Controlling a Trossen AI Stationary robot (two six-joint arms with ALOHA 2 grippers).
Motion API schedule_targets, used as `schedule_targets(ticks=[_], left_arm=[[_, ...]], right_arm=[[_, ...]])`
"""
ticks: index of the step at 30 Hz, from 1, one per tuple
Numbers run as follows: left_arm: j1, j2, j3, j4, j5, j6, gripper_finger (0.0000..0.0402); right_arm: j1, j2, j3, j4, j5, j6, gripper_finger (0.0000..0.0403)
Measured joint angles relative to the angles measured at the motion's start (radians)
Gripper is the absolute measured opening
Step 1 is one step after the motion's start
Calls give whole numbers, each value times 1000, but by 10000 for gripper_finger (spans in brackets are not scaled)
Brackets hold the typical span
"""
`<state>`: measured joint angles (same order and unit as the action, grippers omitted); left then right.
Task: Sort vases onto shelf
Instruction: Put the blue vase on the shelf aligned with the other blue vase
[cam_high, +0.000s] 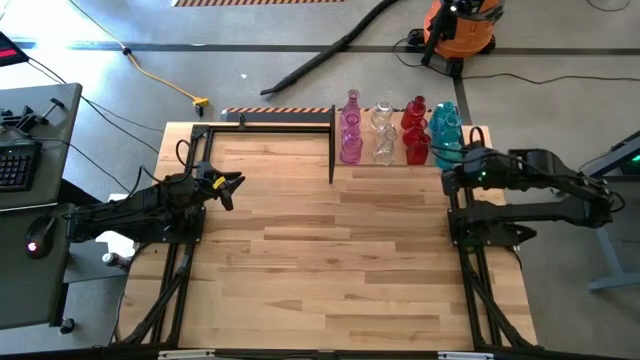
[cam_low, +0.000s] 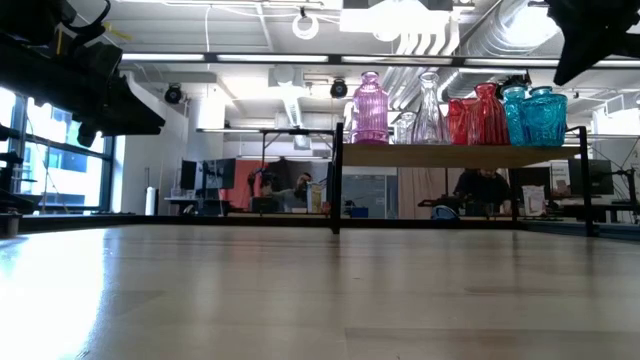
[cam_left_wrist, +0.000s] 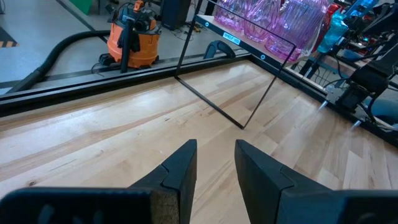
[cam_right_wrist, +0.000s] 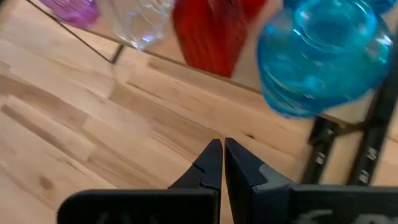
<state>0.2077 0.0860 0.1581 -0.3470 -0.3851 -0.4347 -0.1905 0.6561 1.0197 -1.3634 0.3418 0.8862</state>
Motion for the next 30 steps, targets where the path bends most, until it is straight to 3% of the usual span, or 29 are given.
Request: schedule_targets(ticks=[4, 30], left_arm=[[0, 0, 0, 0, 0, 0, 101], [0, 0, 0, 0, 0, 0, 101]], right_arm=[[0, 7, 0, -69, 21, 28, 0], [0, 105, 0, -99, 129, 146, 0]])
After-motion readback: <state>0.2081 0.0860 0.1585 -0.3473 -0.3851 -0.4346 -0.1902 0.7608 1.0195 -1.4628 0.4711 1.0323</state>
